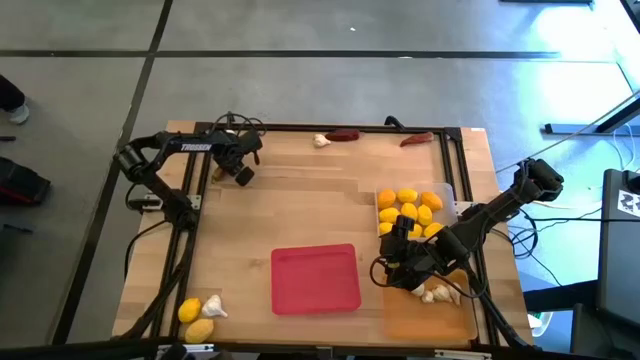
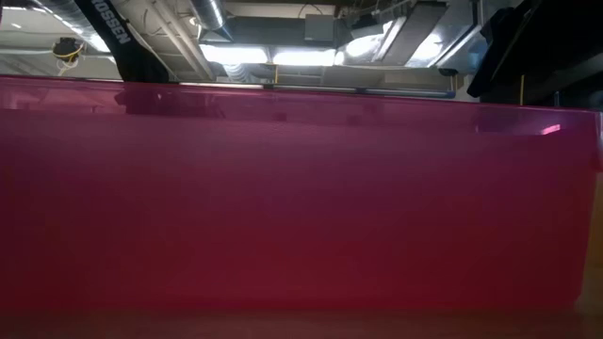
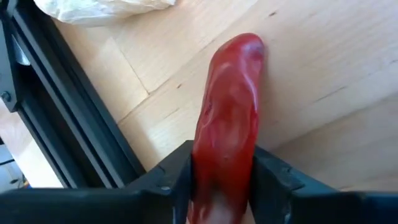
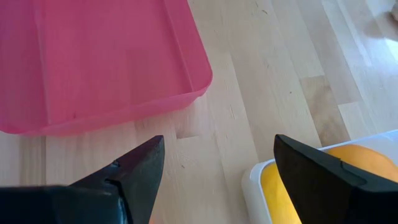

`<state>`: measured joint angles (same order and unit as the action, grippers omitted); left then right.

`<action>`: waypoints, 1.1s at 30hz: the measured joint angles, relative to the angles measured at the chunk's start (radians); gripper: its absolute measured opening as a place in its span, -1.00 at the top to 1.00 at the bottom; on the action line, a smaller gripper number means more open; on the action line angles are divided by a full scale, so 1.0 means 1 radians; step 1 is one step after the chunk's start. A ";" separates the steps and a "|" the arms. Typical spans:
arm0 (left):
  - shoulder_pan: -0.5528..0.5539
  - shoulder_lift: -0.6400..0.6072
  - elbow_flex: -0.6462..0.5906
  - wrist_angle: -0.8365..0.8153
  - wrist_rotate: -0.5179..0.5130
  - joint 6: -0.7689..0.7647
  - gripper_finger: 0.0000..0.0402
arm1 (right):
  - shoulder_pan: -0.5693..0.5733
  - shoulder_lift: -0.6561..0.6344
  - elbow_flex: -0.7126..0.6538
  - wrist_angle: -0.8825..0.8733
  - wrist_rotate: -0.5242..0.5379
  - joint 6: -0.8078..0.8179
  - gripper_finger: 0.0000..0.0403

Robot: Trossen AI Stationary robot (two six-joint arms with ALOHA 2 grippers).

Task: Sort produce into baskets
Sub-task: Put the red chili pepper into the red bin

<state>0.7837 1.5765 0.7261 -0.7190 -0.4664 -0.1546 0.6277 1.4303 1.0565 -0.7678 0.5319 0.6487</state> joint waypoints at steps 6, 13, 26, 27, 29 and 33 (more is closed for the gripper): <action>-0.045 -0.047 0.006 -0.036 0.015 0.000 0.50 | 0.000 0.000 0.000 -0.001 0.000 0.000 -0.47; -0.139 -0.173 0.039 -0.092 0.027 -0.028 0.44 | 0.000 0.000 0.000 -0.010 0.001 0.000 -0.47; -0.353 -0.393 0.072 0.004 0.279 -0.075 0.44 | 0.000 0.000 0.000 -0.011 0.020 -0.011 -0.47; -0.374 -0.402 0.072 0.026 0.321 -0.075 0.44 | 0.000 0.000 0.000 -0.011 0.020 -0.011 -0.47; -0.420 -0.415 0.072 0.075 0.392 -0.075 0.44 | 0.000 0.000 0.000 -0.011 0.020 -0.011 -0.47; -0.528 -0.426 0.072 0.196 0.463 -0.075 0.44 | 0.000 0.000 0.000 -0.011 0.019 -0.011 -0.47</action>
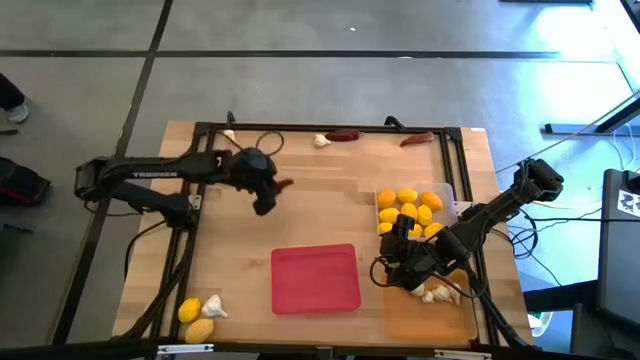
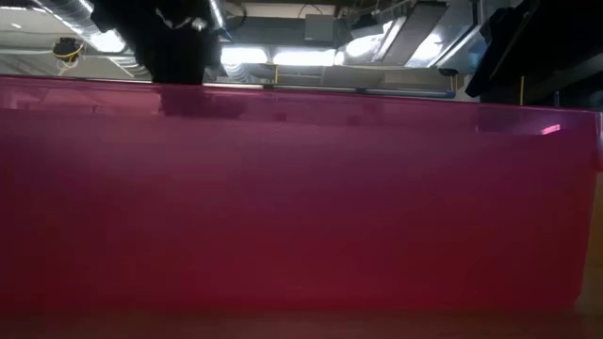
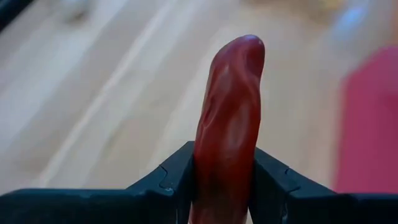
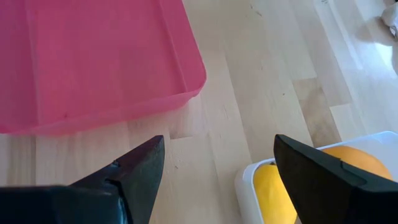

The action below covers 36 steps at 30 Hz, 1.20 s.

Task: Sort produce into baskets
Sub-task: Put the red chili pepper into the red bin

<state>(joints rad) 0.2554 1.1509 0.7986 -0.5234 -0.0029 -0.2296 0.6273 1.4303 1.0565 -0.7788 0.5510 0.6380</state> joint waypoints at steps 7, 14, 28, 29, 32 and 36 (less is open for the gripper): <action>-0.185 0.003 0.000 0.199 0.047 -0.016 0.43 | 0.000 0.000 0.000 -0.002 -0.001 0.000 -0.47; -0.348 0.048 0.001 0.348 0.046 -0.063 0.43 | 0.000 0.000 0.000 -0.003 -0.001 0.000 -0.47; -0.521 0.281 0.001 0.537 0.078 -0.123 0.43 | 0.000 0.000 0.000 -0.001 -0.020 0.000 -0.47; -0.523 0.299 0.001 0.542 0.078 -0.123 0.43 | 0.000 0.000 0.000 0.000 -0.020 0.000 -0.47; -0.524 0.349 0.001 0.540 0.077 -0.138 0.43 | 0.000 0.000 0.000 0.000 -0.020 0.000 -0.47; -0.524 0.405 0.001 0.534 0.078 -0.153 0.43 | 0.000 0.000 0.000 0.000 -0.020 0.007 -0.47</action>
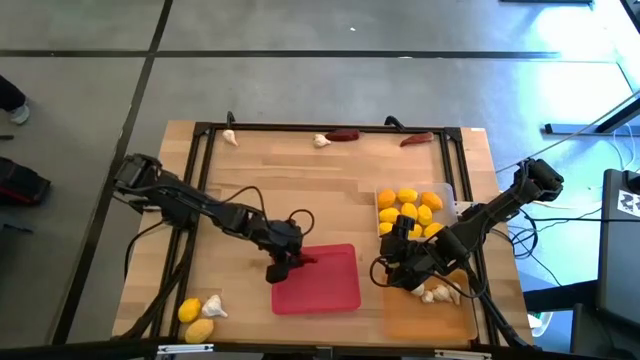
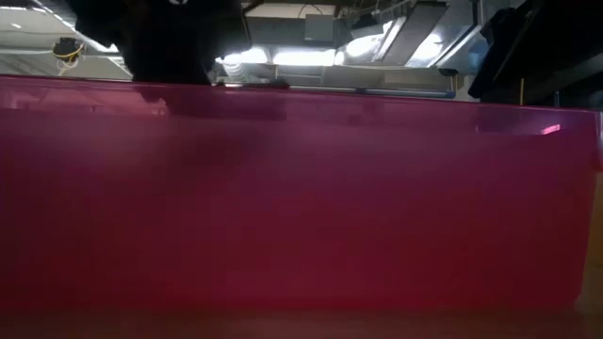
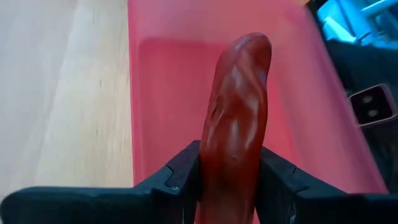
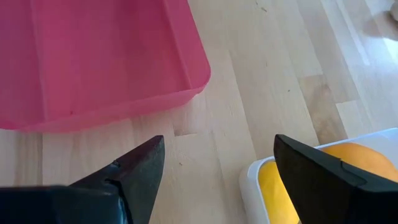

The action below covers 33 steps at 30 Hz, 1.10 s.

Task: Sort produce into baskets
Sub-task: Put the red chili pepper into the red bin

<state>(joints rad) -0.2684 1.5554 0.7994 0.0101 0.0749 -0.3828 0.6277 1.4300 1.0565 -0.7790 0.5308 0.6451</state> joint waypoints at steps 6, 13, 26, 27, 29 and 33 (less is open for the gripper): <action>0.020 0.058 0.000 -0.003 -0.028 0.055 0.43 | 0.000 0.000 0.000 0.005 0.000 0.001 -0.47; 0.077 0.086 0.000 0.001 -0.038 0.136 0.43 | 0.000 0.000 0.000 0.006 0.000 0.003 -0.47; 0.168 0.087 0.000 -0.034 -0.218 0.072 0.43 | 0.000 0.000 0.000 0.019 0.000 0.004 -0.47; 0.171 0.087 0.000 -0.033 -0.226 0.066 0.43 | 0.000 0.000 0.000 0.020 0.000 0.004 -0.47; 0.178 0.087 -0.001 -0.033 -0.253 0.046 0.43 | 0.000 0.000 0.000 0.019 0.000 0.004 -0.47; 0.192 0.086 0.000 -0.047 -0.315 -0.001 0.43 | 0.000 0.000 0.000 0.019 0.000 0.004 -0.47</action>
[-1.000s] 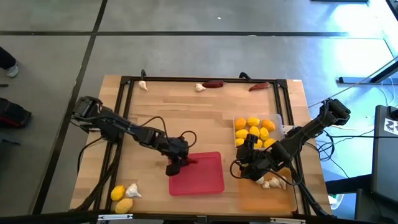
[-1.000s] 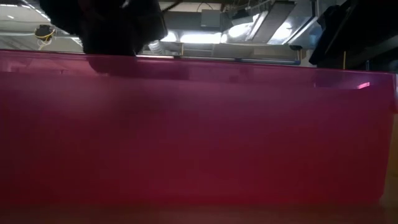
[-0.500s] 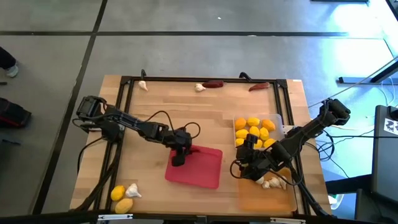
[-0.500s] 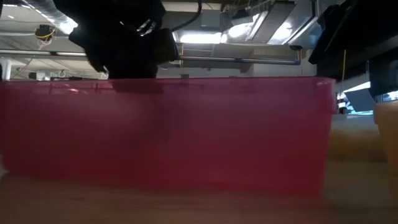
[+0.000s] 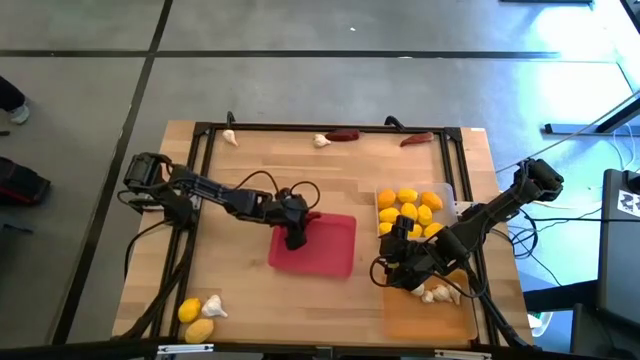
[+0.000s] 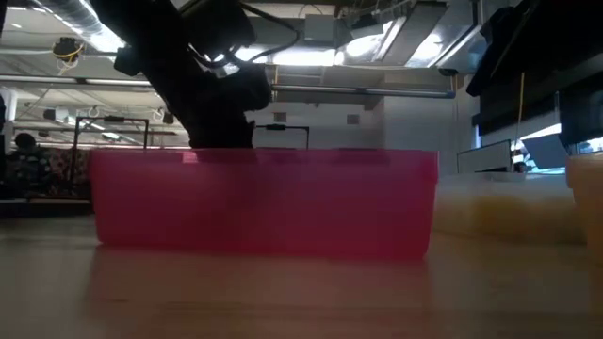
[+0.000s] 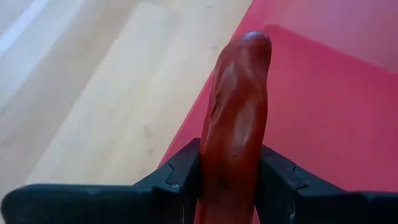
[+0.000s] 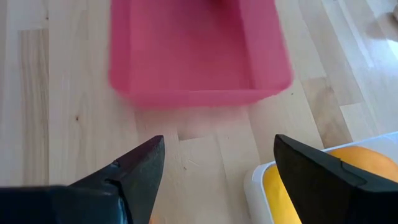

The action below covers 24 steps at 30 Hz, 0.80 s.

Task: Sort produce into baskets
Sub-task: Put the red chili pepper into the red bin

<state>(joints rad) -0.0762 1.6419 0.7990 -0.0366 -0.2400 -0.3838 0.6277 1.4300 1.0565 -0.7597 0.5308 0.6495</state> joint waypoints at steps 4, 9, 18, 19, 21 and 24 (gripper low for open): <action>0.010 0.000 0.000 -0.040 -0.025 -0.047 0.43 | 0.000 0.000 0.000 0.000 0.000 0.000 -0.47; 0.011 0.000 0.000 -0.063 -0.025 -0.028 0.43 | 0.000 0.000 0.000 0.000 0.000 0.000 -0.47; 0.022 -0.002 0.000 -0.072 0.110 0.095 0.33 | 0.000 0.000 0.000 0.000 0.000 0.000 -0.47; 0.026 -0.002 0.000 -0.073 0.122 0.100 0.29 | 0.000 0.000 0.000 0.000 0.000 0.000 -0.47; 0.033 -0.006 0.000 -0.080 0.153 0.115 0.20 | 0.000 0.000 0.000 0.000 0.000 0.000 -0.47; 0.040 -0.020 0.000 -0.093 0.163 0.122 0.10 | 0.000 0.000 0.000 0.002 -0.014 0.001 -0.47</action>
<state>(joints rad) -0.0365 1.6217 0.7986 -0.1297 -0.0767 -0.2617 0.6277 1.4300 1.0565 -0.7575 0.5170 0.6506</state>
